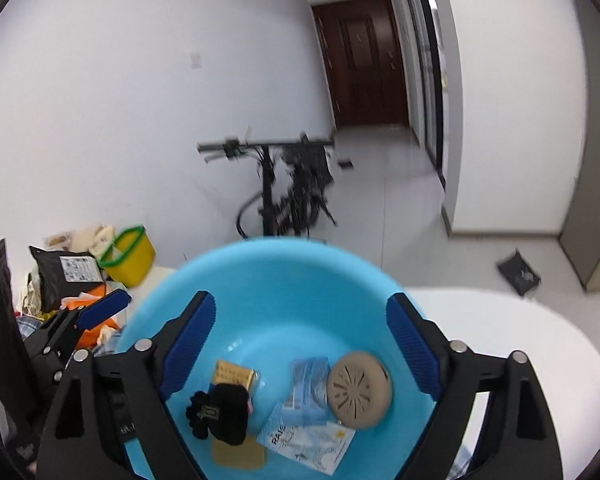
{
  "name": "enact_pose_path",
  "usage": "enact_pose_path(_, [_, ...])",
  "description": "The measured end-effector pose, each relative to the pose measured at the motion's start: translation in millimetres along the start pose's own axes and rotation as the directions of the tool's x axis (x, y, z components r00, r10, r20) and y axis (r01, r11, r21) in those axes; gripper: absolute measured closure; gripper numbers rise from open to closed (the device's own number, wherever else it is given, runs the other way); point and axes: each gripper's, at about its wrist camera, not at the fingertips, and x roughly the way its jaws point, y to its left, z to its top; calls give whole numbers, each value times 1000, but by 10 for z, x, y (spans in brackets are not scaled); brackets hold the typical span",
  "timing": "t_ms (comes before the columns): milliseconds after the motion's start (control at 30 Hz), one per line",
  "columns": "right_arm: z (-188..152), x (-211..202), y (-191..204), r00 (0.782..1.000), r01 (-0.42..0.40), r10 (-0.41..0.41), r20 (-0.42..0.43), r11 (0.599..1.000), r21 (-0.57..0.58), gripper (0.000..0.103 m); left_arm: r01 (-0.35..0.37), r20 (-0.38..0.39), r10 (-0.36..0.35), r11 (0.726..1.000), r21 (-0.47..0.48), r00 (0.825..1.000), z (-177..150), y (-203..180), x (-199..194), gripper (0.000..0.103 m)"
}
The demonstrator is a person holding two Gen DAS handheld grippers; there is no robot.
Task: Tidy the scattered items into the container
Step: 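Raise both open tools up out of the basin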
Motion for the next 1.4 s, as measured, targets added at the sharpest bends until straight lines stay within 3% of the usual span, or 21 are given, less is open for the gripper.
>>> enact_pose_path(133, [50,-61,63,1000,10,-9,23,1000,-25,9,27,49,-25,999,-42,998,57,92,-107,13])
enact_pose_path(333, [12,-107,-36,999,-7,6,33,999,43,8,46,109,-33,992,-122,994,71,236,-290,13])
enact_pose_path(467, [-89,-283,0,995,7,-8,97,1000,8,8,31,144,-15,994,-109,990,19,264,-403,10])
enact_pose_path(500, [-108,-335,30,992,22,-20,121,1000,-14,7,26,154,-10,995,-100,988,8,259,-431,1])
enact_pose_path(633, [-168,-522,161,979,68,-49,197,993,-93,1,7,215,5,998,-55,977,-48,200,-581,0])
enact_pose_path(733, [-219,-656,258,972,85,-50,229,986,-144,1,5,223,0,1000,-25,975,-86,169,-688,0])
enact_pose_path(900, [-311,-819,329,964,110,-61,259,978,-178,1,24,222,-12,998,-50,975,-164,211,-883,0])
enact_pose_path(1100, [-525,-1047,392,963,81,-34,267,982,-169,1,34,210,-18,997,-75,978,-403,337,-1183,0])
enact_pose_path(1200, [-656,-1184,423,964,52,-7,267,985,-164,1,78,207,-59,993,-87,976,-559,404,-1330,0])
enact_pose_path(1400, [-911,-1567,490,951,14,38,305,986,-165,1,79,221,-64,995,-59,973,-764,415,-1702,0])
